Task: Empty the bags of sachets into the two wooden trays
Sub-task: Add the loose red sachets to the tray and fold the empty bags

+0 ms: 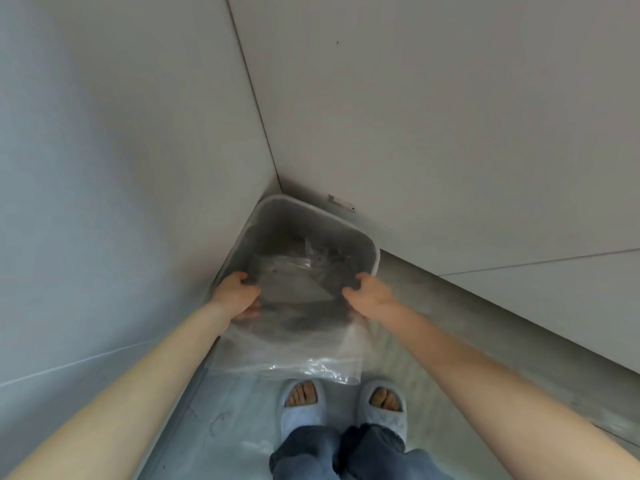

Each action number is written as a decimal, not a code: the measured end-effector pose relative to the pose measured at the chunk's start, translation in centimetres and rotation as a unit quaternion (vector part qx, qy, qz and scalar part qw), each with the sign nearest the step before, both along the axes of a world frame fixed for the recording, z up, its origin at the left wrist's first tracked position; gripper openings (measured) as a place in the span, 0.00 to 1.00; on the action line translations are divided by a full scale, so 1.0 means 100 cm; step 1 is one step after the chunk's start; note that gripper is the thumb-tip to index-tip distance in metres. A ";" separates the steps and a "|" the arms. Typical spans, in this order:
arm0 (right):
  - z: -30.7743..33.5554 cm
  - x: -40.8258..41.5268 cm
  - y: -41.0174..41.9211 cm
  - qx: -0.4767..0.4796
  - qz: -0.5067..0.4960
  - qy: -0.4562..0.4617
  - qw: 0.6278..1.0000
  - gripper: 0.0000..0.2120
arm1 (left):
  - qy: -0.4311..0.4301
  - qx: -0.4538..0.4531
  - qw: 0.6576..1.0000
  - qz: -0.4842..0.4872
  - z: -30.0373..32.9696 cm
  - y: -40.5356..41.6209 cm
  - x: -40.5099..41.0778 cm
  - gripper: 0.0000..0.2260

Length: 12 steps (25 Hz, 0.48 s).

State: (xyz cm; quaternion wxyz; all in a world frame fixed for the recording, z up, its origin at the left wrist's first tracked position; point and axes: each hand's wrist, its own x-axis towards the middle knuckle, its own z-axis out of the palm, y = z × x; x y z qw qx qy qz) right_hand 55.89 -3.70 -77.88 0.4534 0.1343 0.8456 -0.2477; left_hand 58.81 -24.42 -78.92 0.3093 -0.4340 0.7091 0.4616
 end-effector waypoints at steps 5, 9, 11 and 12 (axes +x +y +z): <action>0.019 0.002 0.001 0.002 -0.006 -0.014 1.000 0.21 | -0.011 -0.085 0.985 -0.147 0.010 -0.001 0.000 0.22; 0.055 0.003 0.013 0.018 0.050 -0.016 0.998 0.21 | -0.015 -0.103 0.968 -0.228 0.047 0.003 -0.004 0.21; 0.080 0.003 0.016 0.017 0.068 -0.001 0.998 0.22 | -0.005 -0.103 0.957 -0.270 0.073 0.009 -0.004 0.21; 0.093 0.002 0.017 0.018 0.078 0.012 0.997 0.23 | 0.003 -0.107 0.950 -0.293 0.087 0.011 -0.005 0.21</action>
